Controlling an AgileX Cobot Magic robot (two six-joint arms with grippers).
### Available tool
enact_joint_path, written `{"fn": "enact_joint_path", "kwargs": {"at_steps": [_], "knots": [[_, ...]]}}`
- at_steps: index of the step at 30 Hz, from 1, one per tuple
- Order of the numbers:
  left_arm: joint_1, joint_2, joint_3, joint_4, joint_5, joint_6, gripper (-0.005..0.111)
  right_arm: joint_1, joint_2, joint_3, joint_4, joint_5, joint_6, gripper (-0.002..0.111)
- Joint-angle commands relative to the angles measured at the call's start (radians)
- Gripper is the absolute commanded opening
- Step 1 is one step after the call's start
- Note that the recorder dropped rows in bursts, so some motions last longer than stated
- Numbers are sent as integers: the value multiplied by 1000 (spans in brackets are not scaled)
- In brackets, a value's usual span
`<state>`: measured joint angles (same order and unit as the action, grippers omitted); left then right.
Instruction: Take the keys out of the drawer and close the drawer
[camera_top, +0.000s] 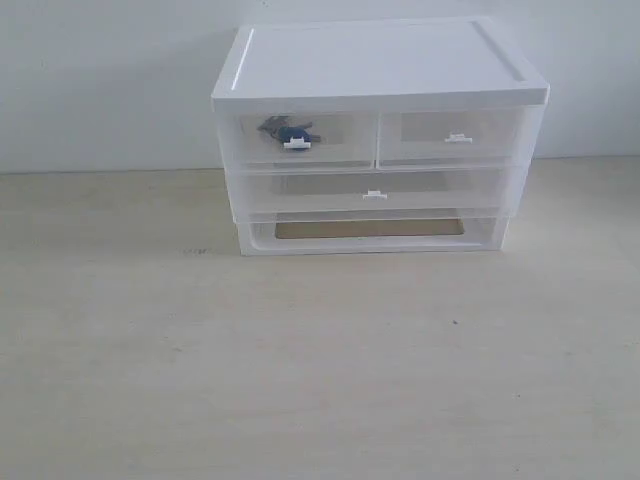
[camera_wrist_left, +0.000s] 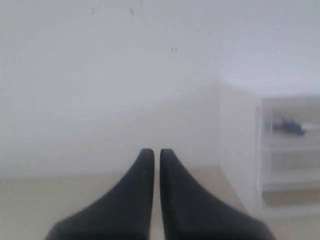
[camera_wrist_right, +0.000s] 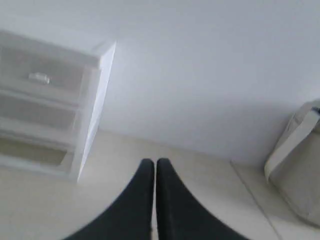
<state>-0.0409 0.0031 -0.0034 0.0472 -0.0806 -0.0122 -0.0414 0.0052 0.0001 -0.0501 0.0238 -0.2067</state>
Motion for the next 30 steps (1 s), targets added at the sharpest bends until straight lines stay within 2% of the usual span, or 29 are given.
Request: {"fn": "enact_joint_path", "kwargs": {"at_steps": [1,4,7,10,13,15,20,24,27,28,30], "knots": [[1,-3,3,-13,-232,-46,4,-7,-5,0,-9,-216,-1,0],[1,-3,3,-7,-336,-233,4,-7,-5,0,-7,-403,11,0],[1,-3,3,28,-443,-362,4,-7,-5,0,-7,-569,136,0],[1,-3,3,117,-529,-440,4,-7,-5,0,-7,-645,499,0],[1,19,-82,237,-490,-536,4,-7,-5,-6,-25,-698,657,0],[1,61,-161,306,-441,-594,4,-7,-5,-77,-98,-651,719,0],[1,227,-334,477,-415,-722,4,-7,106,-321,-476,-439,1039,0],[1,391,-415,656,-417,-844,4,-7,280,-457,-791,-430,1316,0],[1,507,-427,835,-447,-961,4,-7,447,-523,-988,-441,1472,0],[1,587,-427,936,-485,-1021,4,-7,557,-544,-1066,-464,1541,0],[1,727,-427,978,-559,-1031,4,-7,717,-549,-1136,-524,1569,0]]}}
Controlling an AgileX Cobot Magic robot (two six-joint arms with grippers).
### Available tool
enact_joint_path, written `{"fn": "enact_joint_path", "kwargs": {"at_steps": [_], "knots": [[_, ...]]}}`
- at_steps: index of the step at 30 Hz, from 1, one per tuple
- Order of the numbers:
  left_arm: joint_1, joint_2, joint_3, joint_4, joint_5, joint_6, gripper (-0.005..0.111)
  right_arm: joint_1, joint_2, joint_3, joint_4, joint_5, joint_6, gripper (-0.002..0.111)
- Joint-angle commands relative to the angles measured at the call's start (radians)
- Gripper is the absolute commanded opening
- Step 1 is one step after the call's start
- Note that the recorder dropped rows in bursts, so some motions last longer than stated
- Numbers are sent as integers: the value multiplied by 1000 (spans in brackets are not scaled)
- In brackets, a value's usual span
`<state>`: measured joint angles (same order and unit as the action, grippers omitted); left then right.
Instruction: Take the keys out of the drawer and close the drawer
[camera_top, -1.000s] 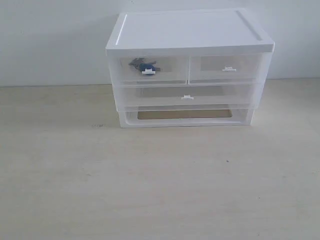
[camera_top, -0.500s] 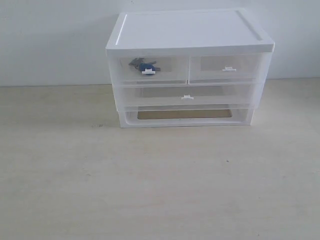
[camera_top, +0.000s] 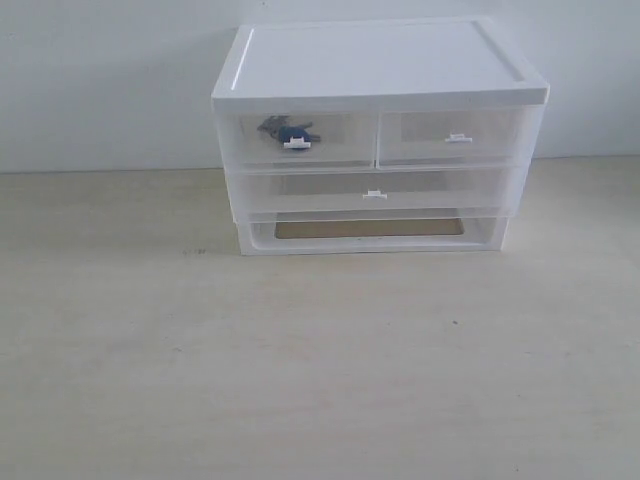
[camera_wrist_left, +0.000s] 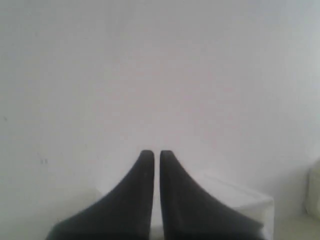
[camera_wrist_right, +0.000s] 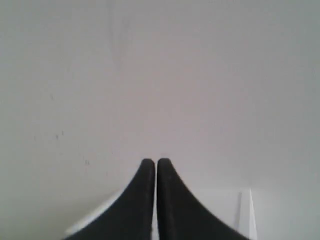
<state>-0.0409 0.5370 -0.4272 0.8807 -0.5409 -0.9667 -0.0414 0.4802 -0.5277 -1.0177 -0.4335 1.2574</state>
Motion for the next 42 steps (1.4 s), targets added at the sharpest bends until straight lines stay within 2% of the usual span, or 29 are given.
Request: {"fn": "enact_joint_path", "kwargs": {"at_steps": [1,3,5,7,12,13,16,18,22,30,33,37,42], "knots": [[1,243,-3,144,-129,-59,4,-7,317,-21,-187,-92,101,0],[1,386,-4,111,-221,52,4,-7,489,-21,-195,-168,46,0],[-7,579,-6,-39,-322,234,4,-7,688,-21,-64,-195,-144,0],[-7,731,-21,-126,-409,382,4,-7,833,-21,77,-251,-321,0],[-27,1072,-165,-143,-565,614,4,-7,1110,-35,329,-528,-654,0],[-39,1144,-219,-146,-565,675,4,-7,1161,-61,372,-540,-673,0],[-51,1231,-302,-152,-585,690,4,-7,1221,-120,338,-546,-683,0],[-53,1267,-330,-107,-579,681,4,-7,1240,-145,278,-567,-677,0],[-53,1278,-330,111,-502,604,4,-7,1242,-146,69,-572,-573,0],[-53,1278,-330,213,-501,502,4,-7,1242,-146,37,-612,-571,0],[-53,1278,-330,179,-505,582,4,-7,1242,-146,72,-625,-593,0],[-53,1278,-330,-13,-505,757,4,-7,1242,-146,200,-654,-638,0],[-65,1286,-359,18,-505,804,4,19,1242,-174,238,-609,-659,0]]}}
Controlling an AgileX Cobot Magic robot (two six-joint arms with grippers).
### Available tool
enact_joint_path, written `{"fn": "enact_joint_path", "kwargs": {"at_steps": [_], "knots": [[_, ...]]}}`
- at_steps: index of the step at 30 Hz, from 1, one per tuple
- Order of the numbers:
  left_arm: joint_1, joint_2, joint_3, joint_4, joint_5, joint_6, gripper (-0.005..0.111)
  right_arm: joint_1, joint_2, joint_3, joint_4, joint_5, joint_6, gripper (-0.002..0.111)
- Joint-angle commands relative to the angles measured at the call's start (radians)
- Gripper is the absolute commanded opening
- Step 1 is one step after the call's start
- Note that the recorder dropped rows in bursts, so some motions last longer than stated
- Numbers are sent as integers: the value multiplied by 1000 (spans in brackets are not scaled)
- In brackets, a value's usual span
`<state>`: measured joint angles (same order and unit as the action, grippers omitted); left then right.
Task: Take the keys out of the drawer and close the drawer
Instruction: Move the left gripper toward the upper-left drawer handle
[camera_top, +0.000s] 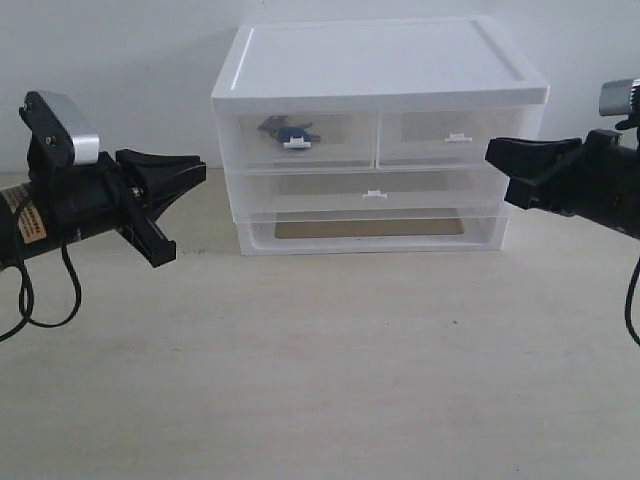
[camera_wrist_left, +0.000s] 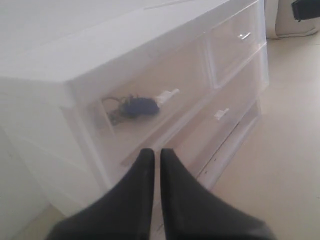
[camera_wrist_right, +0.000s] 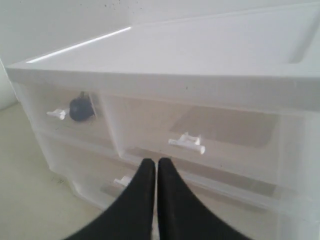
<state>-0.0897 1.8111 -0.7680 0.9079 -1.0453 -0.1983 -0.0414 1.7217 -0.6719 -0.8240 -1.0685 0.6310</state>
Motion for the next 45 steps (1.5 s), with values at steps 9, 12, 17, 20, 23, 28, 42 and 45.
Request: {"fn": "enact_joint_path", "kwargs": {"at_steps": [9,12,17,20,23,28,42,45], "knots": [[-103,18,-18,-64,54,198,37,74,1,-119,57,250,-63,0],[-126,25,-18,-143,55,251,42,74,1,-121,103,250,-94,0],[-180,68,-36,-269,52,451,43,74,62,-132,209,252,-170,0],[-207,95,-61,-337,52,575,43,74,96,-147,209,253,-168,0],[-223,113,-83,-392,52,692,43,74,115,-147,217,233,-168,0],[-225,195,-179,-391,52,797,43,74,119,-147,220,190,-168,0],[-284,248,-267,-399,61,1084,43,74,119,-147,217,202,-170,0],[-284,269,-302,-422,61,1173,43,74,119,-147,217,202,-170,0]]}}
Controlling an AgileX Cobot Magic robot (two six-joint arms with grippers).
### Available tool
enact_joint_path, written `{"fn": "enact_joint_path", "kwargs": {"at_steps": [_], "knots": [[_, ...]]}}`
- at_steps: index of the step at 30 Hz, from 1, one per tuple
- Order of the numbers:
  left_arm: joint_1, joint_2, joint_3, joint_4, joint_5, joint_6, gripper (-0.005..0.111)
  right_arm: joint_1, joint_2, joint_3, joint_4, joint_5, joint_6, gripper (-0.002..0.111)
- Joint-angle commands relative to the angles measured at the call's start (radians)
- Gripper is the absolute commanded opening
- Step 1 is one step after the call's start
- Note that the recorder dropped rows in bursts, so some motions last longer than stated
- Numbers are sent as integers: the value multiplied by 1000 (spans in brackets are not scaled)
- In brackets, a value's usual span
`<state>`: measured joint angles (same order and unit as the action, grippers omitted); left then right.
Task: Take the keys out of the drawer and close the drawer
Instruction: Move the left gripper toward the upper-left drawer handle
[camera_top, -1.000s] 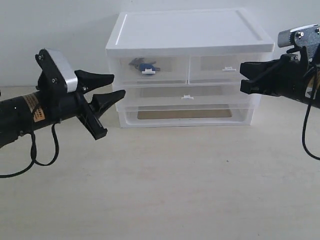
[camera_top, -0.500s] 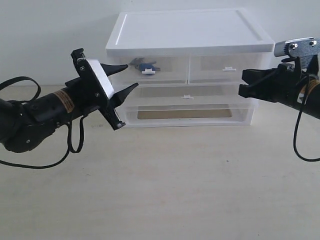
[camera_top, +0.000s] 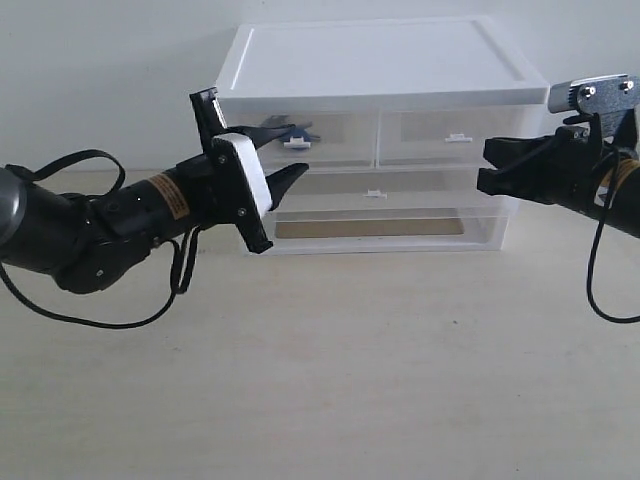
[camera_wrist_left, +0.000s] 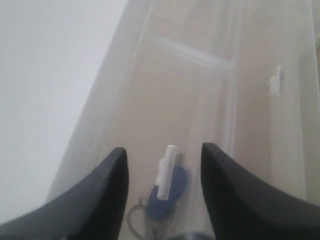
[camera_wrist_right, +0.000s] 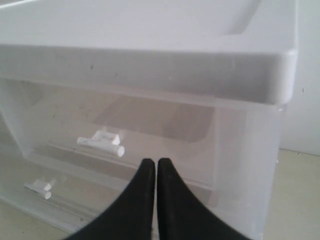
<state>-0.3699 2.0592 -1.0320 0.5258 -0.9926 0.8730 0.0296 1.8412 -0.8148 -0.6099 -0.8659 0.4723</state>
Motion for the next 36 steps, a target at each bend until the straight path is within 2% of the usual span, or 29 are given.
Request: {"fn": "enact_joint_path", "kwargs": {"at_steps": [1,7,9,14,16,20,24,31,36], "knots": [[-4,30,-51,-42,8,133,43,3,0,-4,3,-1,-11,0],[-4,76,-69,-60,12,356,42,3,0,-4,3,-1,-11,0],[-4,78,-69,-63,54,385,39,3,0,-4,3,-1,-9,0],[-4,78,-69,-169,25,482,5,3,0,-4,3,-1,-9,0],[-4,78,-69,-213,21,537,4,3,0,-4,3,-1,-9,0],[-4,78,-69,-277,21,544,4,3,0,-4,3,2,-9,0],[-15,78,-50,-283,8,598,4,3,0,-4,3,3,-4,0],[-97,73,17,-288,-84,613,4,3,0,-4,3,10,-5,0],[-153,57,77,-380,-141,664,4,3,0,-4,3,12,-5,0]]}}
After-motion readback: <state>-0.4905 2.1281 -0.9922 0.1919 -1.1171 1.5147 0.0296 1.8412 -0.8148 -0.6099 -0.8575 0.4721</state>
